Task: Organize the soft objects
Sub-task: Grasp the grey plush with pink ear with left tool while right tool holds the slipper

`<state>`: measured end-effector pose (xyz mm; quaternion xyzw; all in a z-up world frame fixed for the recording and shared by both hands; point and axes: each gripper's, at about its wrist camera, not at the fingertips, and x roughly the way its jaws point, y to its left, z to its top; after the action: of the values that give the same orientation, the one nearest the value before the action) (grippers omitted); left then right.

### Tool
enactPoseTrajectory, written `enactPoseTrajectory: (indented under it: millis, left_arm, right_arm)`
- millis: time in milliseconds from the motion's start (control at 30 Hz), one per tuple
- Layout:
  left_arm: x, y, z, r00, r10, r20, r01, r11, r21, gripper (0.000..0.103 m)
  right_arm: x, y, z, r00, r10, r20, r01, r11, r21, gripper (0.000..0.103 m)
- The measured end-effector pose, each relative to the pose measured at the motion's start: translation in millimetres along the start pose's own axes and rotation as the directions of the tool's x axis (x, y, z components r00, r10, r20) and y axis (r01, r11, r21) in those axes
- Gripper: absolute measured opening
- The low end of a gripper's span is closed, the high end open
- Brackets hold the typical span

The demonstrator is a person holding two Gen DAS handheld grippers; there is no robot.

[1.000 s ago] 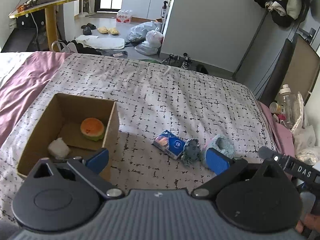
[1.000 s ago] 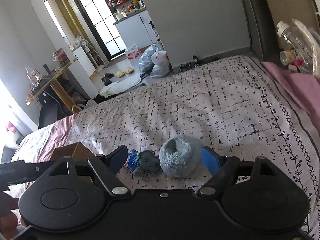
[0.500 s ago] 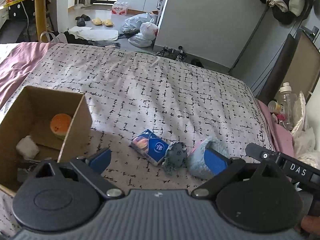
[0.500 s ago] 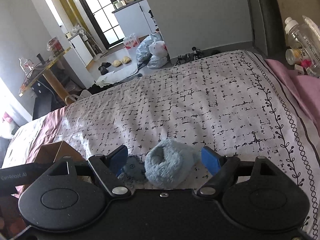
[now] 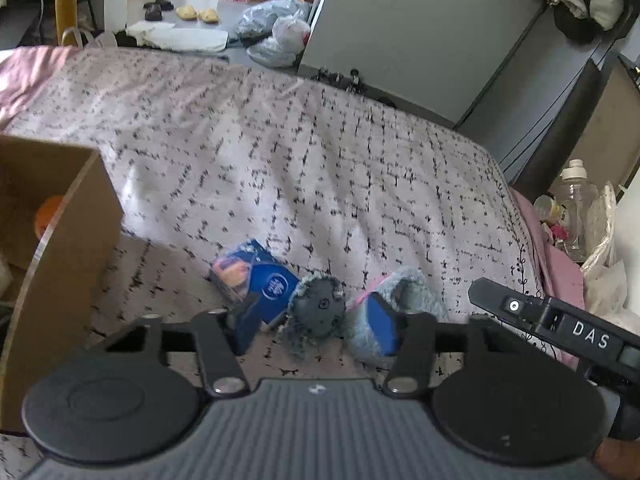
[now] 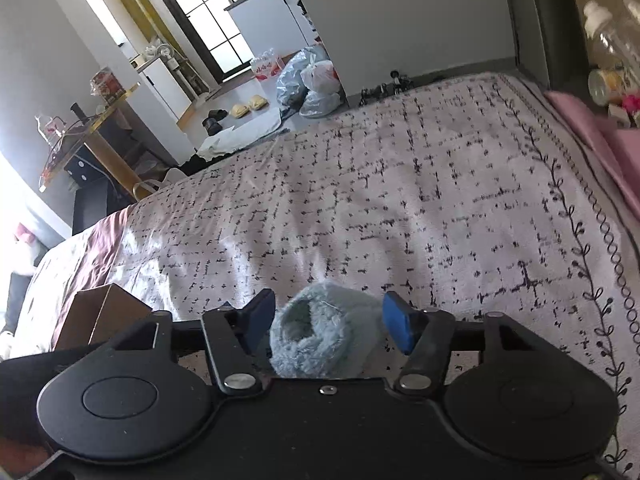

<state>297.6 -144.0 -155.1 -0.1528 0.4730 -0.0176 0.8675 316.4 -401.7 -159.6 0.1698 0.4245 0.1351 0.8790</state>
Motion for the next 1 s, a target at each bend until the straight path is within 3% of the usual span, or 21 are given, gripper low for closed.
enactPoseTrajectory:
  millis: [167,333,667,900,1000]
  left_arm:
    - [17,-4,-2,1.000,-0.012,-0.019,0.011,1.000,-0.027,0.040]
    - [35,-13,-4,0.997,-0.045,-0.056,0.041,0.997,-0.063,0.034]
    - [57,-19,-5,0.995,-0.069,-0.065,0.063,0.994,-0.087,0.028]
    - [58,-23,-3,0.989,-0.118,-0.085,0.108,0.988,-0.115,0.027]
    - [67,-26,-6,0.989,-0.105,-0.108,0.093,0.990,-0.111,0.027]
  right_arm:
    - [14,-19,-5,0.998,0.031,-0.057,-0.025,0.995,0.092,0.045]
    - [25,-21,-8,0.994,0.068,-0.081,-0.059,0.992,0.108,0.045]
    - [43,-35,-10,0.989,0.085,-0.124,-0.061,0.981,0.182,0.037]
    - [51,-32,-13,0.986,0.072,-0.151,-0.046,0.984,0.170,0.031]
    - [52,-40,-15,0.983,0.080,-0.162,-0.043,0.975,0.217,0.028]
